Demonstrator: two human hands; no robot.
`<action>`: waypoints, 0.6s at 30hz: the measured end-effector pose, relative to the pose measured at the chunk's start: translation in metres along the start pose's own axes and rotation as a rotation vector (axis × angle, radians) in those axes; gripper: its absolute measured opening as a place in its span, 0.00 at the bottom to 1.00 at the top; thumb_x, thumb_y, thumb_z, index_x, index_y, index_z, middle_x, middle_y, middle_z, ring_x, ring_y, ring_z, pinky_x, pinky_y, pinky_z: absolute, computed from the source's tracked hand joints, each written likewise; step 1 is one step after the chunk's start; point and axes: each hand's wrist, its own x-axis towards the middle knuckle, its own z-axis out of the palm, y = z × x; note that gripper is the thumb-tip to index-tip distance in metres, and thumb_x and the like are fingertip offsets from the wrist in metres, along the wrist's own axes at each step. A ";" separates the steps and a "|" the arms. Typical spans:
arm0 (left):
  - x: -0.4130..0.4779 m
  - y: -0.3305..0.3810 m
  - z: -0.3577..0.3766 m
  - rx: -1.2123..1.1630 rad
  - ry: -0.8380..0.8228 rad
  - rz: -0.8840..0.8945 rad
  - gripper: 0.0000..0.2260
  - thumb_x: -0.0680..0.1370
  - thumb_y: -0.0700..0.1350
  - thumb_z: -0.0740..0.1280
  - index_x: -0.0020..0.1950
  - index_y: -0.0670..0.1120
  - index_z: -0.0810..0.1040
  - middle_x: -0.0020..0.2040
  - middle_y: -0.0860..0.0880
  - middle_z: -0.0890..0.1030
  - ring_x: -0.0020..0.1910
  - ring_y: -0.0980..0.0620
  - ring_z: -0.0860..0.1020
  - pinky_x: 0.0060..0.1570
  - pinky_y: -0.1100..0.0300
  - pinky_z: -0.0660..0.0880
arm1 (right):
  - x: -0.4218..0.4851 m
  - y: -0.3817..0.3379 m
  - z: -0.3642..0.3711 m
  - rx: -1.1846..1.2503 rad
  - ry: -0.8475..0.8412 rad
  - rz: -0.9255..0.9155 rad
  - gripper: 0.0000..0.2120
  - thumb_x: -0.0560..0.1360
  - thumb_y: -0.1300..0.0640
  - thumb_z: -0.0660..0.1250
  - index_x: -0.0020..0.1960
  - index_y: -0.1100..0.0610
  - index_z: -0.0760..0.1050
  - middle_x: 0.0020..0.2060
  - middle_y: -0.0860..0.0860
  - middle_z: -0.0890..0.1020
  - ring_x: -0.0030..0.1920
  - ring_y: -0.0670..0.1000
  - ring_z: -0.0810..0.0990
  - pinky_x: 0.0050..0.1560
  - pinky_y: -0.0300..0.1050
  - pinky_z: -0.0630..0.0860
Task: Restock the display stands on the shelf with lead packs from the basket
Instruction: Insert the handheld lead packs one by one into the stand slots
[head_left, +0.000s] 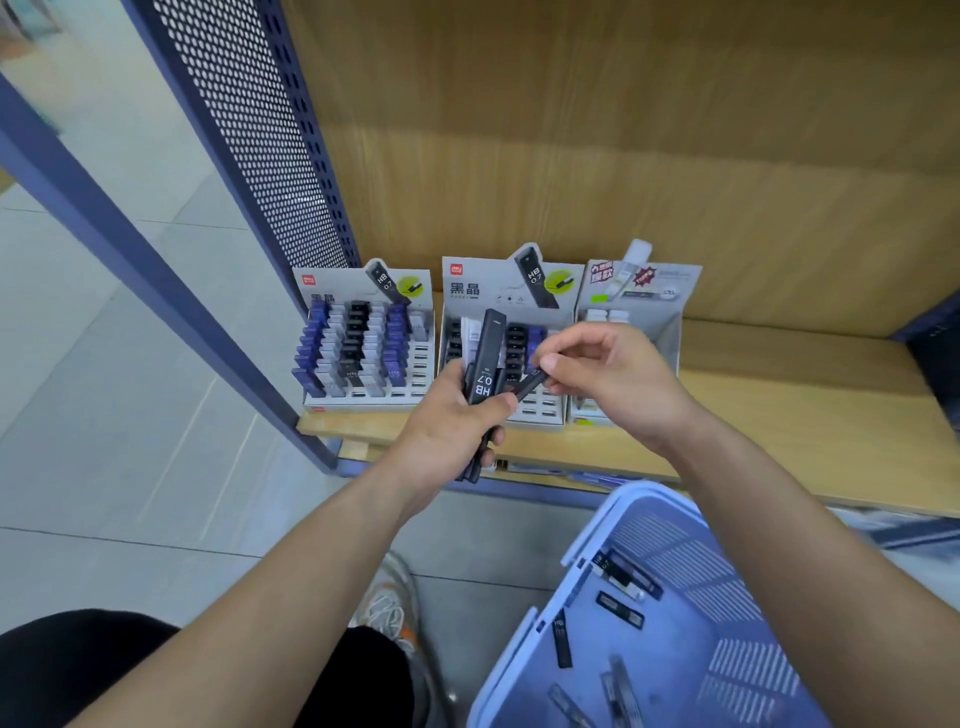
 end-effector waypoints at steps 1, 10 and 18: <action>-0.001 -0.002 0.004 0.007 -0.009 0.000 0.07 0.81 0.37 0.67 0.53 0.46 0.71 0.41 0.50 0.76 0.31 0.51 0.72 0.28 0.57 0.70 | -0.003 0.001 -0.004 -0.019 0.002 0.000 0.06 0.76 0.67 0.70 0.47 0.58 0.82 0.43 0.55 0.86 0.41 0.49 0.83 0.46 0.41 0.79; -0.001 -0.014 0.014 0.044 -0.013 -0.071 0.06 0.81 0.39 0.69 0.53 0.46 0.72 0.44 0.46 0.78 0.31 0.50 0.72 0.29 0.57 0.71 | -0.018 0.009 -0.038 -0.024 0.119 0.039 0.14 0.71 0.69 0.75 0.52 0.55 0.82 0.45 0.57 0.83 0.40 0.53 0.83 0.47 0.47 0.81; 0.004 -0.032 -0.013 0.118 0.107 -0.146 0.08 0.80 0.40 0.69 0.53 0.47 0.70 0.45 0.43 0.76 0.32 0.51 0.73 0.31 0.56 0.72 | -0.007 0.043 -0.064 -0.181 0.311 0.075 0.07 0.73 0.63 0.75 0.47 0.52 0.83 0.43 0.53 0.85 0.41 0.49 0.82 0.48 0.48 0.80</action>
